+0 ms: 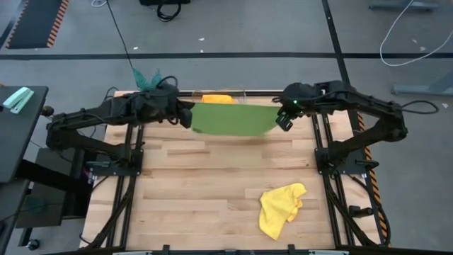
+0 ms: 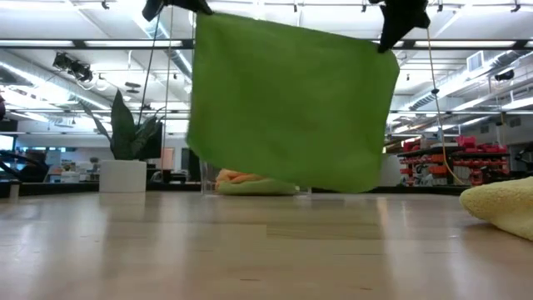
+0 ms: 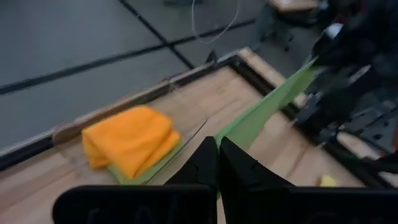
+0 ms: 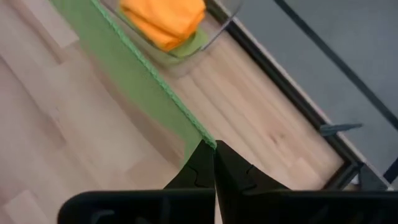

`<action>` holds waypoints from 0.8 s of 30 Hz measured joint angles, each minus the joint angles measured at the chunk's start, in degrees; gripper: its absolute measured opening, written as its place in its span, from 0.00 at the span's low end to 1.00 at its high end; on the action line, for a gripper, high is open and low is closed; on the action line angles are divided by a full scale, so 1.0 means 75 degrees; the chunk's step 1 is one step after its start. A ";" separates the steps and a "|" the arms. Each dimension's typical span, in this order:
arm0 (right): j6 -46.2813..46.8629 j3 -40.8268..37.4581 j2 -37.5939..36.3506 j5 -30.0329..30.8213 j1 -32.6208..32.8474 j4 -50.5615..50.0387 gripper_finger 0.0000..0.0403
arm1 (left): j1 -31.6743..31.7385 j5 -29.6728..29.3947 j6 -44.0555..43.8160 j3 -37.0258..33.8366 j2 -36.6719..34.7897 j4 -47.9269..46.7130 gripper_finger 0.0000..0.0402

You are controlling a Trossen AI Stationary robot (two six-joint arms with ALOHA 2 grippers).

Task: Fold microfiber towels
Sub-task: Fold the green microfiber cloth

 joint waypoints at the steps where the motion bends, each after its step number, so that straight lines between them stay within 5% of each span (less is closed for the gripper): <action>1: -0.0082 0.0099 -0.0001 0.0019 -0.0021 -0.0018 0.00 | 0.0000 0.0004 -0.0004 -0.0004 0.0090 -0.0072 0.02; 13: -0.0839 0.1995 0.0588 0.0050 -0.0145 -0.1761 0.00 | 0.0039 0.0158 0.0044 0.0181 0.0823 -0.0061 0.02; 24: -0.1090 0.2051 0.0850 -0.0103 -0.0348 -0.1710 0.00 | 0.0425 0.0252 0.0139 0.0613 0.0896 -0.1209 0.02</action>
